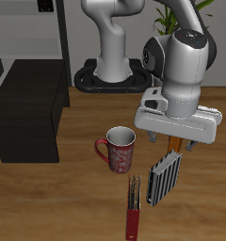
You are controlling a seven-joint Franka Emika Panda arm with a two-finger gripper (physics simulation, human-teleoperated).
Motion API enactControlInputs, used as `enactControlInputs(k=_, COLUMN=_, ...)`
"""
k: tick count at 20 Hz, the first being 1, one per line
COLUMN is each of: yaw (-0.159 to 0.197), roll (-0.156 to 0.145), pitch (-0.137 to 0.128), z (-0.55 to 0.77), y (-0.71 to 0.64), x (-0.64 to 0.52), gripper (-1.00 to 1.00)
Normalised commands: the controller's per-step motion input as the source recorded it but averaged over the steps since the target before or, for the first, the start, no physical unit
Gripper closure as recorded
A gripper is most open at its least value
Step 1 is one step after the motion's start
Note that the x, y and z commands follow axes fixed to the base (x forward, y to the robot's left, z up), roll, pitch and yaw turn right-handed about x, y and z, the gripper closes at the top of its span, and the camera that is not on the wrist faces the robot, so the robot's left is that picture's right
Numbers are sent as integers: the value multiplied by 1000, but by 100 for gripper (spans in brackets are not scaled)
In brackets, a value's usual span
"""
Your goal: Place the striped book upright on top of the shelf
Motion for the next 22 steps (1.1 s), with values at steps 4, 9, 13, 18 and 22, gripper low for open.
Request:
enactControlInputs(k=4, yaw=-46, roll=-1, pitch=60, z=-423, y=6, x=61, gripper=-100)
enactControlInputs(k=9, yaw=-43, roll=-30, pitch=40, z=-351, y=-113, x=42, gripper=-100)
enactControlInputs(k=13, yaw=-16, roll=-1, pitch=50, z=-320, y=-67, x=33, gripper=-100)
enactControlInputs(k=18, yaw=9, roll=56, pitch=15, z=-278, y=77, x=-11, gripper=100)
enactControlInputs(k=22, yaw=-47, roll=29, pitch=28, z=25, y=53, x=-61, gripper=100)
